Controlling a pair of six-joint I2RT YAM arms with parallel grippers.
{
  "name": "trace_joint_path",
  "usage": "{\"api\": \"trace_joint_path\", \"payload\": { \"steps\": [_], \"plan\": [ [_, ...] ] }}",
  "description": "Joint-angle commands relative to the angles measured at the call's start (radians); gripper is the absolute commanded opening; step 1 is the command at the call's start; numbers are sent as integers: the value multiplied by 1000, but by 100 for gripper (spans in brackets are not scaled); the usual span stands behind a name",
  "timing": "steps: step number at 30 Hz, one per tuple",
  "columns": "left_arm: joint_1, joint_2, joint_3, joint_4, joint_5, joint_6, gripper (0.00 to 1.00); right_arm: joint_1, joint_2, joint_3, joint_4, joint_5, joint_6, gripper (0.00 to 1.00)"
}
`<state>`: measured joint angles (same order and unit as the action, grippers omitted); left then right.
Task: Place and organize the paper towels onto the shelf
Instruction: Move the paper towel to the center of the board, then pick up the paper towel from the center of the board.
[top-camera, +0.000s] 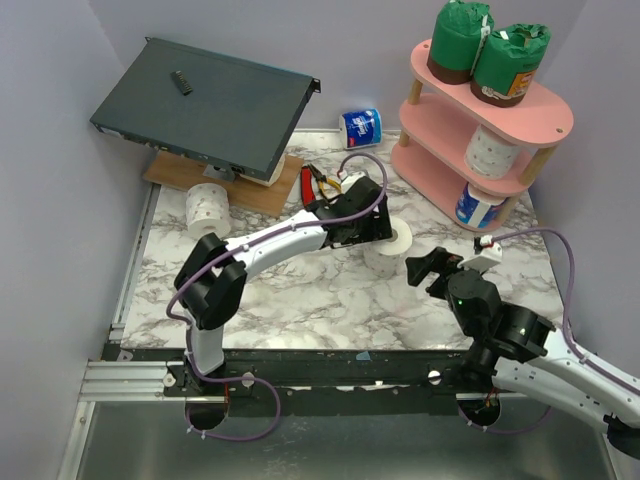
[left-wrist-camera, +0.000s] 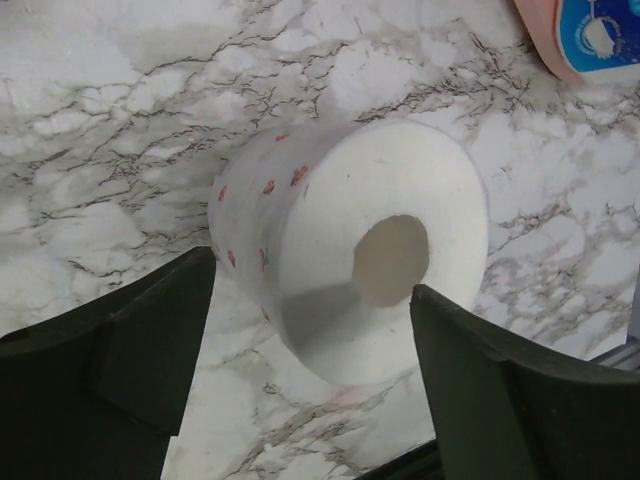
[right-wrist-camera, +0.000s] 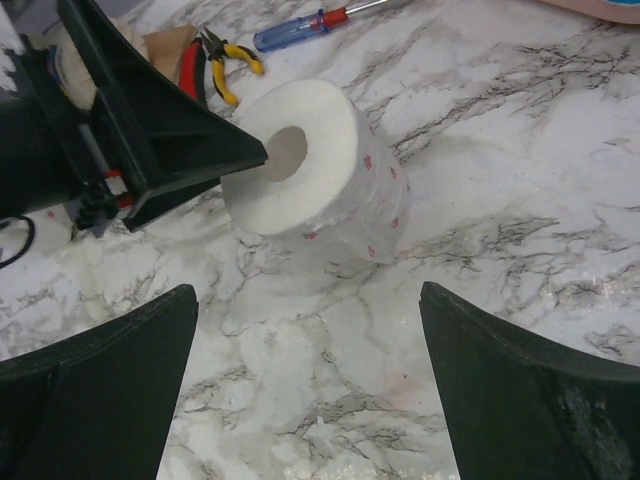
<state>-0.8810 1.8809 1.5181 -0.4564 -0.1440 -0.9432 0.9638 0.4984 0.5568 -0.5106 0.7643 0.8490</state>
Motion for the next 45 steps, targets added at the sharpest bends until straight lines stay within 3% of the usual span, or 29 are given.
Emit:
{"api": "trace_joint_path", "payload": {
  "steps": [1, 8, 18, 26, 31, 45],
  "plan": [
    [-9, -127, -36, 35, 14, 32, 89, 6, 36, 37, 6, -13, -46, 96],
    [-18, -359, -223, 26, -90, 18, 90, 6, 163, 126, 74, -10, -188, 93],
    [-42, -683, -604, 87, -120, -13, 86, 6, 648, 404, 49, -8, -413, 92],
    [-50, -884, -832, 131, -130, 2, 86, 1, 733, 457, 131, -210, -529, 87],
    [-50, -949, -905, 125, -144, 4, 86, -48, 841, 515, 91, -288, -551, 78],
    [-50, -919, -933, 105, -138, 14, 86, -126, 949, 538, 80, -313, -564, 75]
  ]
}}
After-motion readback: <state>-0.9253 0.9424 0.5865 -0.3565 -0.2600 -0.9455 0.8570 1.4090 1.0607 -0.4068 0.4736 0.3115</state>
